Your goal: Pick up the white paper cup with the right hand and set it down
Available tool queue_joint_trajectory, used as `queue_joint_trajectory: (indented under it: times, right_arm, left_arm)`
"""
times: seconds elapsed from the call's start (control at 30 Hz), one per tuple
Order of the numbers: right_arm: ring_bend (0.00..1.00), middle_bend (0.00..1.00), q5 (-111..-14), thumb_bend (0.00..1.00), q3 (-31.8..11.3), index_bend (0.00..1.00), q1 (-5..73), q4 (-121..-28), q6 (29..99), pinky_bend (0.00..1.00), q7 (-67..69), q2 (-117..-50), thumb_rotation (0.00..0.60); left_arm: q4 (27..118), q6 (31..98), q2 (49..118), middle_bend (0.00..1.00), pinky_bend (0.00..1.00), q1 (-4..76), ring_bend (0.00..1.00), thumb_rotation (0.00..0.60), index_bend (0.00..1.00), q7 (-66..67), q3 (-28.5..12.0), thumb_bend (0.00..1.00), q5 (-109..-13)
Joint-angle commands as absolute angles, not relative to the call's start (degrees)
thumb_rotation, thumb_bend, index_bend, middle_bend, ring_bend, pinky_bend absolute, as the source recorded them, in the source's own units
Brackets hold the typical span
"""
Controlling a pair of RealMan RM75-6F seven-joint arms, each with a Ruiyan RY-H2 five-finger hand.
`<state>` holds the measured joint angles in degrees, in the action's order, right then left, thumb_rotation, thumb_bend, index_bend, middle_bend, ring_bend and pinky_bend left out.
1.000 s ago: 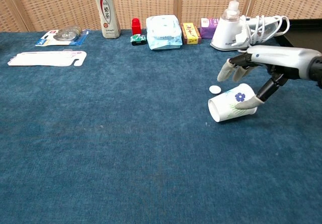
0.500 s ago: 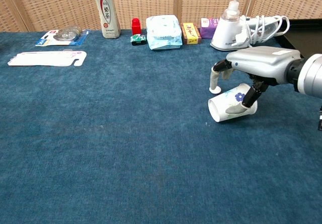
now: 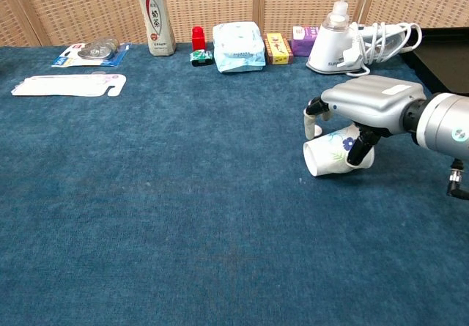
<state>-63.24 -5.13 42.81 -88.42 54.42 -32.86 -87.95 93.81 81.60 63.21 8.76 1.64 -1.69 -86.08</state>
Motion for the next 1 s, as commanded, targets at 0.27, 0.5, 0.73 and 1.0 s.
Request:
queue_joint_trajectory:
  times: [0.27,0.5,0.73,1.0]
  right_arm:
    - [0.28,0.27,-63.0,0.27,-5.0,0.39,43.5,-87.4,54.6,0.18,-34.5,-89.5,0.518]
    - [0.3,0.29,-62.6,0.27,-5.6,0.46,43.2,-87.1,55.5,0.18,-33.7,-90.1,0.519]
    - [0.3,0.3,-61.4,0.27,-9.3,0.46,42.0,-90.3,55.7,0.18,-25.0,-88.0,0.517]
    - [0.31,0.3,-61.0,0.27,-15.0,0.46,40.8,-90.9,52.7,0.18,-6.1,-86.6,0.519]
  left_arm:
    - [93.5,81.3,63.3,0.41,0.26,8.7,0.27,0.6,0.37,1.4,-1.6,0.2,-85.9]
    - [92.9,81.4,63.4,0.41,0.26,8.5,0.27,0.6,0.37,0.8,-1.6,0.2,-85.7]
    - [92.7,81.3,63.5,0.41,0.26,8.6,0.27,0.6,0.37,0.7,-1.7,0.2,-85.7]
    - [93.1,81.4,63.3,0.41,0.26,8.6,0.27,0.6,0.37,1.2,-1.8,0.2,-85.8]
